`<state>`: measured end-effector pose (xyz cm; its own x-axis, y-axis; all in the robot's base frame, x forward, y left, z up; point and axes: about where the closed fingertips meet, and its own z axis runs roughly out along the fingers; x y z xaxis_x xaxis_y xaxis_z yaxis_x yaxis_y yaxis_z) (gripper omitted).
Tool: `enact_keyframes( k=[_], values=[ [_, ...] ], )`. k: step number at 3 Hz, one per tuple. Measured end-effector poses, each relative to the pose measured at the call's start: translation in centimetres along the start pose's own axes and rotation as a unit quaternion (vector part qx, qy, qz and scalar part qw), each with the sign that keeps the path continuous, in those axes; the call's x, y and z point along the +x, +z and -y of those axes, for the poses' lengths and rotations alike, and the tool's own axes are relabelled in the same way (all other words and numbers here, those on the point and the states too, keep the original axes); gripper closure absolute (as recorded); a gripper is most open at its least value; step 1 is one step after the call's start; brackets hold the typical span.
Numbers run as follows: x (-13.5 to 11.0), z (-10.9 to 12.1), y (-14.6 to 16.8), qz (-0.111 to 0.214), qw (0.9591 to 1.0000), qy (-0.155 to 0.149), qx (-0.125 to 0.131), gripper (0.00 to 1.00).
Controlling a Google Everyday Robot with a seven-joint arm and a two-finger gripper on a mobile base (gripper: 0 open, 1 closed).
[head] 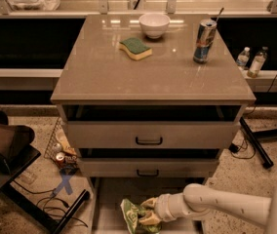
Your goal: Pick green jalapeno chip bag from bottom drawer and place on counter
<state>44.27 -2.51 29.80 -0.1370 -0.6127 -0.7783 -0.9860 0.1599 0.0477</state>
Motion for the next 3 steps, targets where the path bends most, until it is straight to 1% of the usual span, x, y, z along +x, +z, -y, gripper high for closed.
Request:
enact_keyframes(
  k=[1,2,3],
  values=[
    [-5.3,-2.0,-4.6,-0.005,0.9997,0.024,0.007,1.00],
    [-11.6,-1.5,-10.4,0.005,0.9988,0.037,0.031,1.00],
    [-16.9,1.2,-16.0,0.023,0.9947,0.049,0.088,1.00]
  ],
)
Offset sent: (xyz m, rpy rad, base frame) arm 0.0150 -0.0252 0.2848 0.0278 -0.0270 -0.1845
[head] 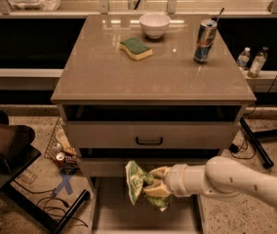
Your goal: Pick green jalapeno chip bag from bottom drawer and place on counter
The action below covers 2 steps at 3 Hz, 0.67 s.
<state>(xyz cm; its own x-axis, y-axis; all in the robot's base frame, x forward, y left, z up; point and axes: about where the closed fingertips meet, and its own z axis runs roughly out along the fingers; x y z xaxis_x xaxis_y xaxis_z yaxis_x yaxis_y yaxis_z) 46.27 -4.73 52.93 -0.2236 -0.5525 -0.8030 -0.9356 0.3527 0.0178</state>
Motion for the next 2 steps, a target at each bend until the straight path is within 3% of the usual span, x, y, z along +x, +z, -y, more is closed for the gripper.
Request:
enact_keyframes(
  k=[1,2],
  values=[
    [-4.84,2.42,-5.31,0.009,0.9976,0.031,0.061,1.00],
    [-4.80,2.40,-5.27,0.010,0.9977,0.031,0.060,1.00]
  ],
)
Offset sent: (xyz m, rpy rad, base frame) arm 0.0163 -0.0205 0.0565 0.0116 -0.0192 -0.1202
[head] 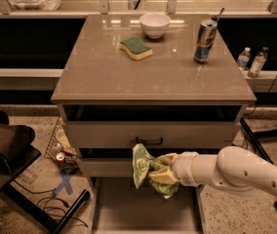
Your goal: Pick green jalapeno chip bag from bottom drawer and place on counter
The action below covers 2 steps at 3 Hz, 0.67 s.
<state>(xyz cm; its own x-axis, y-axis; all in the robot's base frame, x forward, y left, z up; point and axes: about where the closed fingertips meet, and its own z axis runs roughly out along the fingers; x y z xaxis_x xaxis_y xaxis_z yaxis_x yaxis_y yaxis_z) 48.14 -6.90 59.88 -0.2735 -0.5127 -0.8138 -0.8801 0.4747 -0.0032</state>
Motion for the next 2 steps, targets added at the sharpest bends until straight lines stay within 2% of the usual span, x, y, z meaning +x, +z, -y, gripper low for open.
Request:
enact_keyframes(
  k=[1,2],
  values=[
    [-3.5,1.1,-1.5,0.005,0.9999,0.008,0.007,1.00],
    [-10.5,4.0,-5.5,0.007,0.9995,0.028,0.016,1.00]
  ],
)
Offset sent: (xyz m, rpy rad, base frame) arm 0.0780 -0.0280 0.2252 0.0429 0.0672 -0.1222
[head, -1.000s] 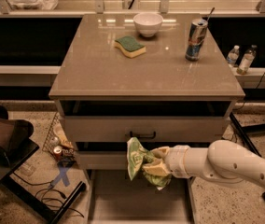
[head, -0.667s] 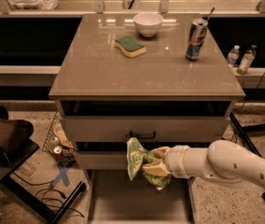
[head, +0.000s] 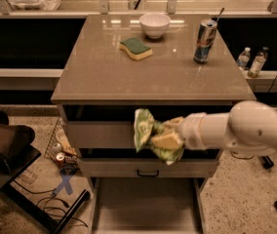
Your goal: Pick green jalapeno chip bag from bottom drawer and place on counter
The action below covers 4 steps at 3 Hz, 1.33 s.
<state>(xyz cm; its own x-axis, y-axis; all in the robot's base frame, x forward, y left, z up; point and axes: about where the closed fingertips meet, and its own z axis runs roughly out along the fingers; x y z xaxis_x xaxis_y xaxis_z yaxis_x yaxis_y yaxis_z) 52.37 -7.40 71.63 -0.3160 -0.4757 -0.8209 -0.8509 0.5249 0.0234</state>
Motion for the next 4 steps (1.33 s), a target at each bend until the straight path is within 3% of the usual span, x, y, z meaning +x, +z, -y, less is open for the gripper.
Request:
enact_keyframes(
  k=[1,2,3,4],
  values=[
    [-6.4,2.4,-4.0,-0.009,0.9999,0.011,0.009,1.00],
    [-14.2,4.5,-8.1,-0.008,0.9993,0.002,0.037,1.00],
    [-18.2,6.0,-7.6,0.019,0.9988,-0.020,0.041,1.00],
    [-20.9,6.6,-1.1,0.075,0.9965,-0.027,0.024,1.00]
  ],
)
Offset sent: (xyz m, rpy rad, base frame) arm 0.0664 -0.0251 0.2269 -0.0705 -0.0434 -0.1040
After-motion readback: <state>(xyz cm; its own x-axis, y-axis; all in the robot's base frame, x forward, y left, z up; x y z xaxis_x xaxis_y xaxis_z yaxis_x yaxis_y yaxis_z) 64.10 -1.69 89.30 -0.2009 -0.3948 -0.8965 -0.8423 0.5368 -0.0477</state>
